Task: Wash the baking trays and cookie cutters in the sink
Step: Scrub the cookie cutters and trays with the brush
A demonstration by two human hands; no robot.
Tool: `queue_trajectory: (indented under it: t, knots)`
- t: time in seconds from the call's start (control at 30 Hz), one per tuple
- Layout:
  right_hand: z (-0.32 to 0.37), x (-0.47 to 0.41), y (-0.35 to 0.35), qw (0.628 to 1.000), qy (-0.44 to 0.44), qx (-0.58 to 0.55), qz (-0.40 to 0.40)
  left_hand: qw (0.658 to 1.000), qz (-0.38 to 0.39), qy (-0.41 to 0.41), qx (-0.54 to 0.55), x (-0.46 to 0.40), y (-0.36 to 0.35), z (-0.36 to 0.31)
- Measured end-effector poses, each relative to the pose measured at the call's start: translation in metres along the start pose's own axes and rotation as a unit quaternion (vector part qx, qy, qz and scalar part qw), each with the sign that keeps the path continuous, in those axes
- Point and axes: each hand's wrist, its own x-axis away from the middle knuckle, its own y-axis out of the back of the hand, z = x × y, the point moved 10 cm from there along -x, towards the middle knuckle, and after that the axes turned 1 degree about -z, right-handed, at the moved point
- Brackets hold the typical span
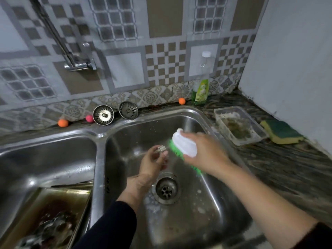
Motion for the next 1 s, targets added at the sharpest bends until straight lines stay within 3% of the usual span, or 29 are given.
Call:
queue_trajectory:
  t: [0.1, 0.2, 0.27, 0.43, 0.6, 0.73, 0.83, 1.0]
  knots:
    - [0.024, 0.011, -0.021, 0.999, -0.010, -0.032, -0.016, 0.992, 0.046, -0.066, -0.093, 0.028, -0.001, -0.016]
    - [0.039, 0.023, -0.021, 0.997, -0.013, -0.072, -0.039, 0.985, 0.018, -0.090, -0.150, 0.040, 0.024, -0.023]
    - [0.057, 0.041, -0.027, 0.997, 0.018, -0.075, -0.028, 0.988, 0.005, -0.075, -0.134, 0.048, 0.041, -0.025]
    - [0.064, 0.047, -0.008, 0.995, -0.026, -0.066, -0.067, 0.986, 0.114, -0.094, -0.077, 0.089, 0.021, -0.039]
    - [0.070, 0.078, -0.020, 0.995, -0.036, -0.092, -0.024, 0.986, 0.114, 0.012, 0.121, 0.095, 0.029, -0.027]
    - [0.053, 0.084, -0.008, 0.997, -0.061, -0.039, -0.035, 0.973, 0.132, 0.052, 0.184, 0.106, 0.014, -0.023]
    - [0.061, 0.091, -0.005, 0.999, -0.004, 0.024, 0.021, 0.974, 0.120, 0.059, 0.184, 0.109, 0.012, -0.026]
    - [0.047, 0.087, 0.021, 0.998, 0.018, 0.066, -0.019, 0.981, 0.126, 0.052, 0.134, 0.115, -0.020, -0.039]
